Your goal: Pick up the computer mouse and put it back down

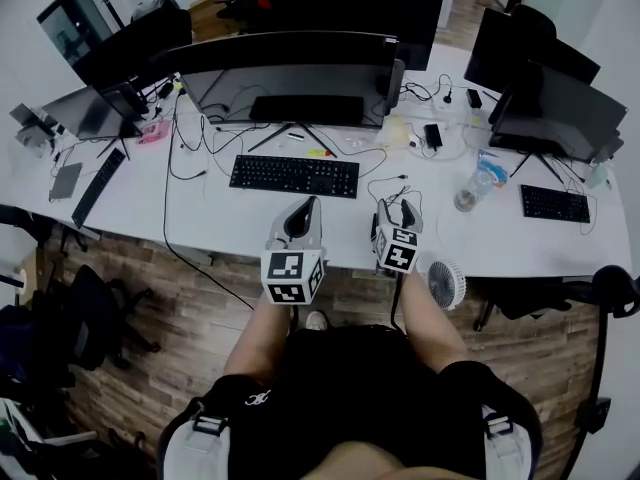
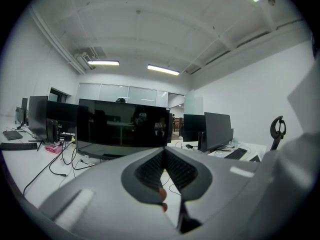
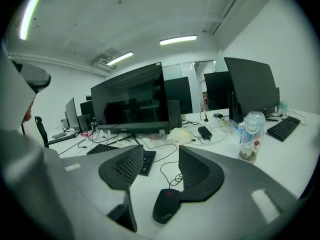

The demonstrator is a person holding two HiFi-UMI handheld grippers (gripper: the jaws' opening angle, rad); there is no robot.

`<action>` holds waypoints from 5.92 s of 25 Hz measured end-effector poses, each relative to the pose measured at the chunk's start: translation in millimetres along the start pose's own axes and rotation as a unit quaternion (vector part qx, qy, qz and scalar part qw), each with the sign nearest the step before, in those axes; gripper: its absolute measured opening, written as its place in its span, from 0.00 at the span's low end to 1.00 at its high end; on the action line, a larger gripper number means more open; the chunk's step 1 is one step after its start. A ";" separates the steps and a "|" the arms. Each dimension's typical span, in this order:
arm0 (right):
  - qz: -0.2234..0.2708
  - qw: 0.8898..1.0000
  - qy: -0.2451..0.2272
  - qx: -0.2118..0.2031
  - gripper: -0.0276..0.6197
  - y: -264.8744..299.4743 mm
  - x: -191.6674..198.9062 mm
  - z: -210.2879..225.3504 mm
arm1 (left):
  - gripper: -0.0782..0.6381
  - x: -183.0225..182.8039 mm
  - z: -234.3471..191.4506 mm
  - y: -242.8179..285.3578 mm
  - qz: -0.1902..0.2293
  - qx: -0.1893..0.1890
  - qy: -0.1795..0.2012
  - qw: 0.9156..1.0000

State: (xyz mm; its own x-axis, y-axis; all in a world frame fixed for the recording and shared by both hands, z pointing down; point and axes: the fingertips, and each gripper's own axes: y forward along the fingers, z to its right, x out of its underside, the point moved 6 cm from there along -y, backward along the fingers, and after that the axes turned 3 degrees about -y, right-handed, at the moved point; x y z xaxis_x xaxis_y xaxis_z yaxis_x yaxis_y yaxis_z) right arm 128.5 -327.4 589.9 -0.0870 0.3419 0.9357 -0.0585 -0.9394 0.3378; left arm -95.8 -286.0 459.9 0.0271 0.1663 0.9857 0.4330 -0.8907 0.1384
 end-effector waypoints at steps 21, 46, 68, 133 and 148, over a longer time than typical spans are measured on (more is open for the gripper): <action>-0.166 0.986 -0.009 0.014 0.44 49.7 118.2 18.4 | 0.18 12.1 -27.7 -2.0 -0.018 -0.032 -0.003 0.999; -0.244 0.969 0.008 -0.025 0.44 67.3 131.0 -3.6 | 0.18 11.2 -43.9 -8.1 -0.014 -0.045 -0.007 0.999; -0.218 0.975 -0.023 -0.013 0.42 49.2 126.3 4.5 | 0.18 16.8 -33.0 -8.7 -0.019 -0.033 -0.012 0.999; 0.035 0.999 -0.017 -0.001 0.42 7.7 -34.9 4.9 | 0.18 20.8 -26.3 -1.6 -0.020 -0.024 -0.012 0.999; -0.108 0.994 -0.033 -0.001 0.42 53.9 79.0 12.1 | 0.18 21.4 -44.4 -19.3 -0.027 -0.060 -0.014 0.998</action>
State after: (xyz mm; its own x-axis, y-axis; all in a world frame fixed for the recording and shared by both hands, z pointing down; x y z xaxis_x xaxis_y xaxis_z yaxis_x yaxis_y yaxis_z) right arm 130.5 -351.3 683.3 -0.0078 0.5329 0.8461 -0.0702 -0.8444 0.5312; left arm -143.6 -284.1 482.6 0.0328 0.2248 0.9738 0.3236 -0.9243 0.2025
